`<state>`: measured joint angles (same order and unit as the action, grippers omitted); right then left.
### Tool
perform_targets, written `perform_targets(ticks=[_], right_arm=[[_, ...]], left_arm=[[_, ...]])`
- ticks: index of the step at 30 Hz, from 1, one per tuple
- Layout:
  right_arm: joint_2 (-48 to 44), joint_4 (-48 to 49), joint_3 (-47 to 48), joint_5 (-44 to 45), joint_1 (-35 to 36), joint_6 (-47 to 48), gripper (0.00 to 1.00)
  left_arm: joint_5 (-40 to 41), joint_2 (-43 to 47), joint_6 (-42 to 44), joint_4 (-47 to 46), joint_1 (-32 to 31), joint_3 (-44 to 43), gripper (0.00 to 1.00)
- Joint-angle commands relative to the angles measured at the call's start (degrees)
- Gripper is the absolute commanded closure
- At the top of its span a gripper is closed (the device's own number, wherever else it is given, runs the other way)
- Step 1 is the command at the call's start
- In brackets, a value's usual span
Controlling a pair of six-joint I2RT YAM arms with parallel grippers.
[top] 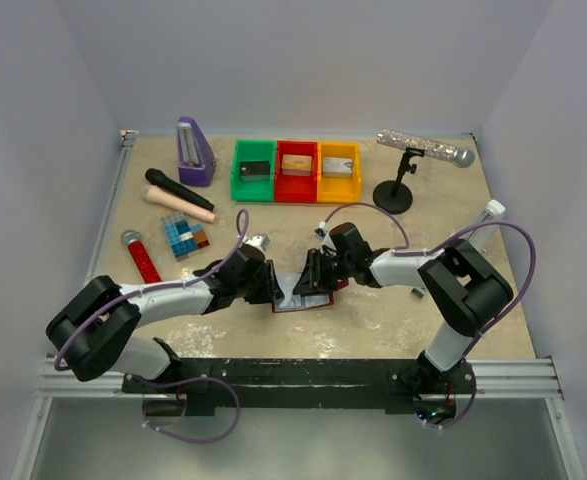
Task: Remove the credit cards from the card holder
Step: Remove the credit card from the card holder.
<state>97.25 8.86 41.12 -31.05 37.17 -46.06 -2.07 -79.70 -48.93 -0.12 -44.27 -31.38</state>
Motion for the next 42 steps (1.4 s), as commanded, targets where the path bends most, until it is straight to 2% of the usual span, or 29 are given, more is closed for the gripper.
perform_targets(ticks=[1,14,22,31,42], right_arm=[[0.0,-0.9,-0.3,1.2,0.3,0.5,0.62],[-1.4,-3.2,0.0,2.8,0.4,1.4,0.59],[-1.5,-2.9,-0.2,2.6,0.3,1.3,0.58],[-1.8,-1.8,-0.4,2.0,0.3,0.8,0.59],[-2.6,-0.1,-1.3,1.3,0.3,-0.2,0.59]], left_arm=[[1.8,3.3,-0.2,2.7,0.0,0.0,0.64],[4.7,8.2,0.5,4.4,0.0,-1.7,0.65],[2.3,5.1,0.4,-1.1,0.0,-2.6,0.65],[0.6,0.6,0.0,-3.0,0.0,-2.9,0.67],[1.8,-2.3,-0.6,-1.4,0.0,-2.6,0.76]])
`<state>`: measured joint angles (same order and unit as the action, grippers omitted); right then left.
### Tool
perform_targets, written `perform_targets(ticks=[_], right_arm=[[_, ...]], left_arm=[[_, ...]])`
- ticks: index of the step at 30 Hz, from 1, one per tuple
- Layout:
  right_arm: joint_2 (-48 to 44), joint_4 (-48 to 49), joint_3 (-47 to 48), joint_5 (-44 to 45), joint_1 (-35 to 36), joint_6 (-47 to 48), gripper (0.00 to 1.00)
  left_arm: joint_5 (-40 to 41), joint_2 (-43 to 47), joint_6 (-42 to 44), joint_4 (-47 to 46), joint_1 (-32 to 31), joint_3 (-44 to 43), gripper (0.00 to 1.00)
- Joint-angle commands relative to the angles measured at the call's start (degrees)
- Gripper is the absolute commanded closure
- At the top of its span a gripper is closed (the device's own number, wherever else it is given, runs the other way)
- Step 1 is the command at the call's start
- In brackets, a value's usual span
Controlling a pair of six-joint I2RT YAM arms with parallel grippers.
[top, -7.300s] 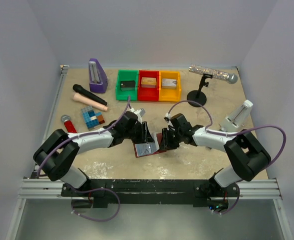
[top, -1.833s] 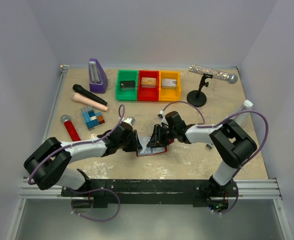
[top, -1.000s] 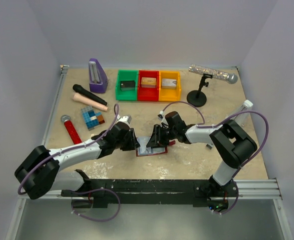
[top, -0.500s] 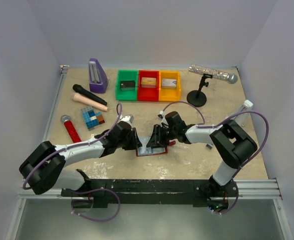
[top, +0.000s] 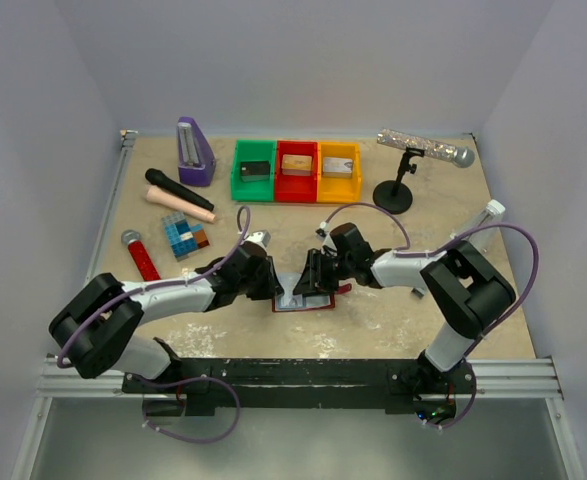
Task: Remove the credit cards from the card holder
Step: Remove the credit card from the card holder.
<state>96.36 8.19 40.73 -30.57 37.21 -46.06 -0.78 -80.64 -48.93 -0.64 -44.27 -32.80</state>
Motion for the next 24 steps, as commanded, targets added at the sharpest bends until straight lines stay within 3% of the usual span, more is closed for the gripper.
perform_targets(ticks=[1,24], right_arm=[[-1.8,1.0,-1.1,0.9,0.2,-0.4,0.59],[-2.4,11.4,-6.5,1.0,-0.2,-6.4,0.59]], left_arm=[[1.9,-1.5,-0.6,-0.8,0.0,-0.9,0.76],[5.3,-3.3,-1.6,3.8,0.0,0.0,0.82]])
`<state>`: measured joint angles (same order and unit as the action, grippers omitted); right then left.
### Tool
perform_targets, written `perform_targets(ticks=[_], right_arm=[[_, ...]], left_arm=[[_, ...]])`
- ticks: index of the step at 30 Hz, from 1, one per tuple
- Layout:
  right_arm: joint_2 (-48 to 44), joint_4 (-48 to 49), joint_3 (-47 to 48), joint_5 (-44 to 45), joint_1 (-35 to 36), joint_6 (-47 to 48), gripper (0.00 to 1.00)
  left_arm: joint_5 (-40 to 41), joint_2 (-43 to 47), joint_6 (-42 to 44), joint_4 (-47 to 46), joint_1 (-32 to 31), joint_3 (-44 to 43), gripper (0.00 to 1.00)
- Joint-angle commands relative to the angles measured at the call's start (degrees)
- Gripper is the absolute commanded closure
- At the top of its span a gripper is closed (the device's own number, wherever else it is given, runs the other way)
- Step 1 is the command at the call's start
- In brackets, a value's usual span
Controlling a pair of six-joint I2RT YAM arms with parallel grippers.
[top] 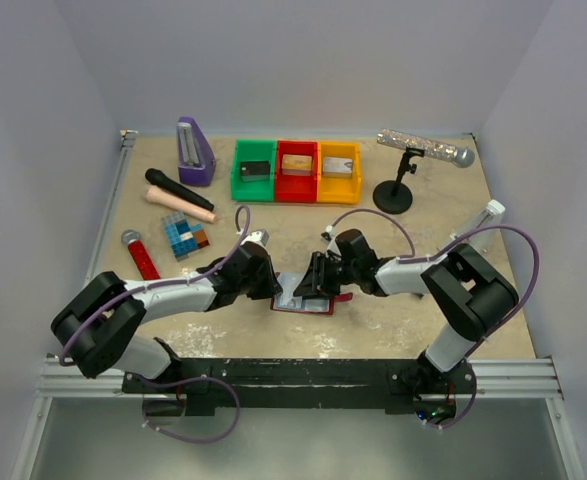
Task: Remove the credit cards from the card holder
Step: Remove the credit card from the card holder.
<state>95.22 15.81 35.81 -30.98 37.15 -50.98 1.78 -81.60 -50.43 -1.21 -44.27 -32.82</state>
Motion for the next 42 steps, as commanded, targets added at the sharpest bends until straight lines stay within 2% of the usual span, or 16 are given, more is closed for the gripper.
perform_targets(ticks=[1,10,24,34,42], right_arm=[[-1.3,4.4,-2.0,1.5,-0.3,-1.8,0.59],[-1.3,7.4,-3.2,1.6,-1.0,-3.4,0.58],[-2.1,-3.1,-1.3,6.0,-1.4,0.5,0.55],[-2.3,8.3,-4.0,2.2,-1.4,-2.4,0.57],[-4.1,9.2,-4.3,1.9,-1.3,-2.3,0.57]], left_arm=[[2.8,-2.4,-0.1,4.6,0.0,0.1,0.83],[3.3,-2.9,-0.2,5.4,0.0,0.0,0.82],[3.6,-2.9,-0.2,6.1,0.0,-0.3,0.8],[3.2,-3.6,-0.2,5.9,0.0,-0.1,0.81],[3.1,-3.7,-0.3,5.5,0.0,-0.1,0.81]])
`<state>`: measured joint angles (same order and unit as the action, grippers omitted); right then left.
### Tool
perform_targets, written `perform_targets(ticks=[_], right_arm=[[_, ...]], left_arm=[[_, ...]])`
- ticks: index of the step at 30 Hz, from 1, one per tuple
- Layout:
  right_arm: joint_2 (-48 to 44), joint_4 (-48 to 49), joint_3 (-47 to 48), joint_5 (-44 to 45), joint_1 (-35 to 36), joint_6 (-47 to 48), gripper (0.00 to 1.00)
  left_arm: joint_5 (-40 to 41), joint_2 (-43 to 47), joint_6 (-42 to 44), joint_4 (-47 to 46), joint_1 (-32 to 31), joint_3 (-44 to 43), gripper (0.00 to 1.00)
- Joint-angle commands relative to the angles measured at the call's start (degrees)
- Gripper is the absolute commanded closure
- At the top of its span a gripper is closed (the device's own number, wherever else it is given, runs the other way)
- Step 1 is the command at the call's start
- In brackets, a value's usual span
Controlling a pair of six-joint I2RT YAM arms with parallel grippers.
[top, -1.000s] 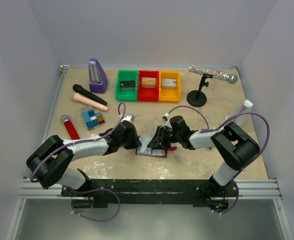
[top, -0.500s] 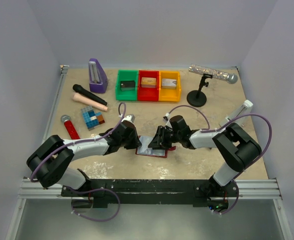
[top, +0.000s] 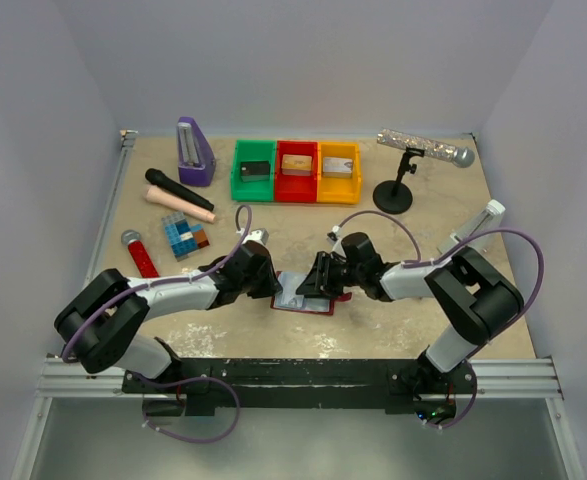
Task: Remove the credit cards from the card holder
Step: Remove the credit card from the card holder.
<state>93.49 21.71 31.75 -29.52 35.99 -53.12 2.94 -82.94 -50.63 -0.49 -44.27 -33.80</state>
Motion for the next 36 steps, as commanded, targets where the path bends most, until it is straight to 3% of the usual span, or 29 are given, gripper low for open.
perform_targets(ticks=[1,29,36], right_arm=[[-2.4,3.3,-0.5,0.4,-0.1,-0.1,0.57],[1.1,3.7,-0.1,-0.5,-0.2,-0.7,0.57],[1.7,13.5,-2.3,-2.7,-0.2,-3.5,0.57]], left_arm=[[1.9,-2.4,-0.2,4.8,0.0,1.0,0.81],[0.5,-2.4,-1.3,2.8,-0.1,2.7,0.82],[-0.1,-2.9,-1.5,2.2,-0.1,2.8,0.82]])
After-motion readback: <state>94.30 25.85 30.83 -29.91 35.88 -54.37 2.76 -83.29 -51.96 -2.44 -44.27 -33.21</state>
